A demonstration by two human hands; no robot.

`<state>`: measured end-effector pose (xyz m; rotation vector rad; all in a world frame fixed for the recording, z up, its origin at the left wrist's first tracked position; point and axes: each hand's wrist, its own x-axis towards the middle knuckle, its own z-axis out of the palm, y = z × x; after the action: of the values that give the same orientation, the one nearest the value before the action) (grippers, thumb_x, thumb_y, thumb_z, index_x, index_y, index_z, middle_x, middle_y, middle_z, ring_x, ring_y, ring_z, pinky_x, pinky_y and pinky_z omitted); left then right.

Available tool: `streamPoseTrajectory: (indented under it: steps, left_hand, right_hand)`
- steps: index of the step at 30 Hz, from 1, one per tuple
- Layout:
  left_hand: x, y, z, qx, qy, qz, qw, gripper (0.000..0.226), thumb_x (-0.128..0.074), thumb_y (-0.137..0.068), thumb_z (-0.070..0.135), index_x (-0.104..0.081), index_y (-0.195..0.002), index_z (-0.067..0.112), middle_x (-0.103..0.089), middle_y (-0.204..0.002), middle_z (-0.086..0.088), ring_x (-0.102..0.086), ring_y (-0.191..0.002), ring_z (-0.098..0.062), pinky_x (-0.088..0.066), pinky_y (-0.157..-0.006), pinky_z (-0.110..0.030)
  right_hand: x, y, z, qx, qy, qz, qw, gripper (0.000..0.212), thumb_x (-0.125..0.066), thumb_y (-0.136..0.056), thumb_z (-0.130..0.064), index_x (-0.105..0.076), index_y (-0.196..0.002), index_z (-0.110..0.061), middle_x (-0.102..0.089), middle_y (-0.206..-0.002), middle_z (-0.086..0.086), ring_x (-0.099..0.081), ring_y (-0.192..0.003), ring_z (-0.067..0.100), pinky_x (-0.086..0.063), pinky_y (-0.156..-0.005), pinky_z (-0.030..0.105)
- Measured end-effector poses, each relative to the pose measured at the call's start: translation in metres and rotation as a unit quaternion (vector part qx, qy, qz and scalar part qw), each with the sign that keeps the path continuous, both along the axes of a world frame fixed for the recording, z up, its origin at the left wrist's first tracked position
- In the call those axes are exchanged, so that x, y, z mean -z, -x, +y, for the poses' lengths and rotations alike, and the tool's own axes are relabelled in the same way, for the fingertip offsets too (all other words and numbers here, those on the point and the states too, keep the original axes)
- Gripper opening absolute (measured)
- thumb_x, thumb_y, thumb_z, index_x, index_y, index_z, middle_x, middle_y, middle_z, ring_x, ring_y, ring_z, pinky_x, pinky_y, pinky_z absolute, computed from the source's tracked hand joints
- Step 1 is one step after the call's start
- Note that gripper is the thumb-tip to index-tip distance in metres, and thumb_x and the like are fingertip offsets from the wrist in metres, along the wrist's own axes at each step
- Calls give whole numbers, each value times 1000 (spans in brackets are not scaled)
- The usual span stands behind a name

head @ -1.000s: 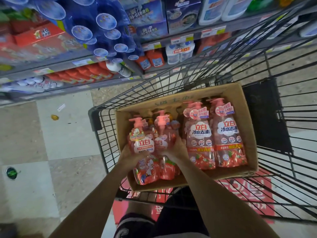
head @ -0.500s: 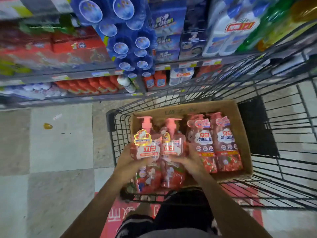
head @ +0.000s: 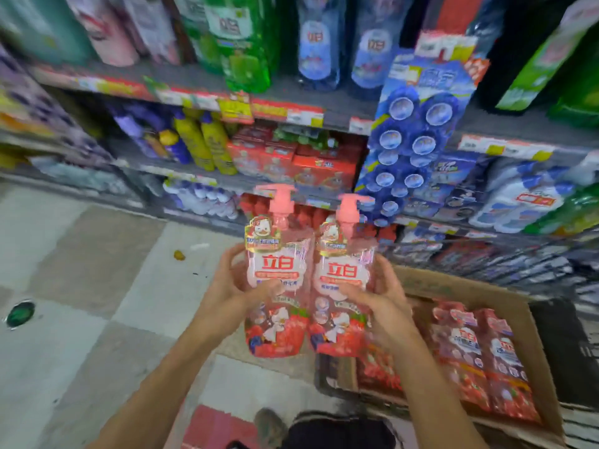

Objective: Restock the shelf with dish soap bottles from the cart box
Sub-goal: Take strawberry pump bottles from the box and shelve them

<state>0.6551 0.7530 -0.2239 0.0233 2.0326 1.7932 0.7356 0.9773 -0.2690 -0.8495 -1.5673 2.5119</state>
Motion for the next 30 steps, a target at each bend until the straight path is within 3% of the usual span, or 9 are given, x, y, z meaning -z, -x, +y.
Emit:
streamPoseTrajectory:
  steps: [3, 7, 10, 13, 16, 19, 24, 27, 30]
  left_hand:
    - [-34, 7, -45, -40, -27, 71, 996, 66, -76, -80, 10, -42, -136, 14, -67, -119, -2, -69, -101, -11, -57, -78, -25]
    - [-83, 22, -101, -78, -31, 148, 985, 64, -78, -80, 13, -45, -135, 13, -67, -120, -1, -69, -101, -10, -57, -80, -26]
    - [-118, 29, -141, -103, -18, 187, 977, 57, -82, -77, 17, -50, -124, 21, -70, -114, -1, -71, -98, -14, -58, -75, -27]
    - [-149, 32, -173, -125, -14, 205, 971, 62, -82, -74, 16, -48, -125, 14, -70, -110, -2, -73, -89, -12, -58, -64, -23]
    - [-180, 40, -194, -149, -11, 236, 960, 74, -82, -59, 34, -49, -123, 18, -70, -112, 0, -72, -94, -14, -60, -73, -31]
    - [-204, 52, -208, -160, -34, 270, 949, 75, -81, -59, 33, -49, -125, 17, -71, -111, -1, -72, -94, -15, -60, -71, -30]
    - [-235, 83, -223, -167, -50, 320, 931, 77, -84, -61, 35, -49, -127, 16, -71, -107, 3, -72, -93, -12, -59, -72, -25]
    - [-244, 111, -227, -169, -45, 337, 925, 80, -87, -60, 49, -49, -125, 23, -71, -110, 5, -70, -99, -12, -58, -81, -33]
    - [-252, 144, -227, -161, -52, 343, 924, 70, -86, -64, 52, -51, -118, 25, -72, -105, 6, -71, -96, -13, -57, -86, -44]
  right_hand:
    - [-31, 30, -52, -19, 4, 61, 998, 81, -83, -53, 7, -57, -127, -13, -77, -102, 3, -74, -89, 20, -60, -74, 35]
    - [-72, 65, -112, -39, 0, 107, 994, 62, -81, -60, 3, -62, -116, -15, -75, -108, 11, -73, -91, 25, -61, -77, 39]
    - [-111, 82, -145, -67, -11, 132, 989, 72, -86, -57, 0, -59, -122, -14, -74, -111, 14, -73, -90, 29, -60, -74, 41]
    - [-152, 94, -171, -99, -24, 178, 979, 72, -85, -57, -2, -57, -122, -15, -77, -101, 9, -75, -84, 27, -60, -65, 36]
    - [-191, 106, -188, -116, -45, 220, 968, 67, -85, -59, -6, -60, -120, -18, -77, -104, 8, -75, -89, 27, -60, -66, 36]
    - [-223, 123, -203, -129, -80, 254, 955, 65, -91, -58, -13, -60, -115, -25, -77, -104, 4, -75, -94, 25, -60, -71, 35]
    - [-261, 154, -220, -125, -113, 295, 940, 62, -85, -62, -11, -57, -117, -21, -78, -95, 1, -75, -87, 22, -60, -69, 34]
    - [-277, 177, -220, -116, -130, 314, 933, 56, -82, -63, -12, -59, -114, -22, -78, -95, 2, -75, -86, 22, -60, -69, 34]
    - [-289, 204, -218, -109, -140, 320, 931, 64, -91, -60, -14, -59, -116, -22, -78, -98, 3, -75, -89, 24, -61, -69, 35]
